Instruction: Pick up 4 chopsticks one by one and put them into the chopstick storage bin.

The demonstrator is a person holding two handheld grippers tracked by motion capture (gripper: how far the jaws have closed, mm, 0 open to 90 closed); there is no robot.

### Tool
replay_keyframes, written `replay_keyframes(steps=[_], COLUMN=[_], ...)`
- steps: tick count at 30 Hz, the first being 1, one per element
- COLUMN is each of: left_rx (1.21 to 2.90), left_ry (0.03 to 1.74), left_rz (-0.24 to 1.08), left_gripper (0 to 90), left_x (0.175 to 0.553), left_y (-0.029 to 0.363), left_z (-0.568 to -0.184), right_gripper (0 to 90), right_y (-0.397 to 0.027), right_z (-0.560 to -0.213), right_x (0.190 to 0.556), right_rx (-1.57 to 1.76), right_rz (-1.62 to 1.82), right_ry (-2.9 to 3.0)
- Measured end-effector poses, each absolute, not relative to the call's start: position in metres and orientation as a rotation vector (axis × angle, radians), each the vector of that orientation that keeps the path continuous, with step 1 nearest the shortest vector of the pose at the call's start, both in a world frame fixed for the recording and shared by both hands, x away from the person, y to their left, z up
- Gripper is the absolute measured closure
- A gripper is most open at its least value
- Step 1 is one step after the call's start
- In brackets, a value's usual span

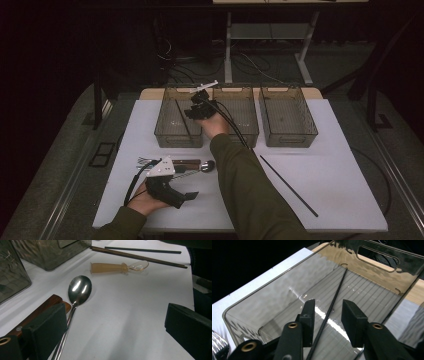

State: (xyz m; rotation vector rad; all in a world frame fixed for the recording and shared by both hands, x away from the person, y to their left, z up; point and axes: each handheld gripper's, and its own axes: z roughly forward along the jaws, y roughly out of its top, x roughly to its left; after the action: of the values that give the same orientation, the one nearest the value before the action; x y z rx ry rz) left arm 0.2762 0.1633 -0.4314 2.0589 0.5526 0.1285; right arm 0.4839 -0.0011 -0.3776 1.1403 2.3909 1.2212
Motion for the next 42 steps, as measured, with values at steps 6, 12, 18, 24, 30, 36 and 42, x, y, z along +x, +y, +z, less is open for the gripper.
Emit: replay_keyframes(steps=[6,12,18,24,30,36,42], left_rx=[2.061,2.066,2.063,2.065,2.062,2.066,2.066], left_ry=[0.553,0.553,0.545,0.556,0.564,0.567,0.569], left_rz=[0.130,0.134,0.138,0.137,0.135,0.129,0.128], left_gripper=[3.2,3.2,3.1,3.0,3.0,3.0,3.0], left_x=[0.276,0.277,0.277,0.277,0.276,0.276,0.276], left_y=[0.163,0.163,0.163,0.162,0.161,0.161,0.161], left_z=[-0.432,-0.432,-0.432,-0.433,-0.434,-0.435,-0.435], right_gripper=[55.1,43.1,38.6,34.8,33.1,32.1,31.6], right_y=[-0.009,-0.021,-0.044,-0.070,-0.091,-0.109,-0.126], right_z=[-0.374,-0.368,-0.361,-0.354,-0.349,-0.346,-0.346], right_x=[0.481,0.469,0.458,0.446,0.432,0.421,0.407], right_rx=[1.134,1.068,1.045,1.035,1.024,1.004,0.975], right_rz=[1.249,1.296,1.332,1.368,1.369,1.364,1.363], right_ry=[2.418,2.447,2.455,2.446,2.423,2.426,2.420])
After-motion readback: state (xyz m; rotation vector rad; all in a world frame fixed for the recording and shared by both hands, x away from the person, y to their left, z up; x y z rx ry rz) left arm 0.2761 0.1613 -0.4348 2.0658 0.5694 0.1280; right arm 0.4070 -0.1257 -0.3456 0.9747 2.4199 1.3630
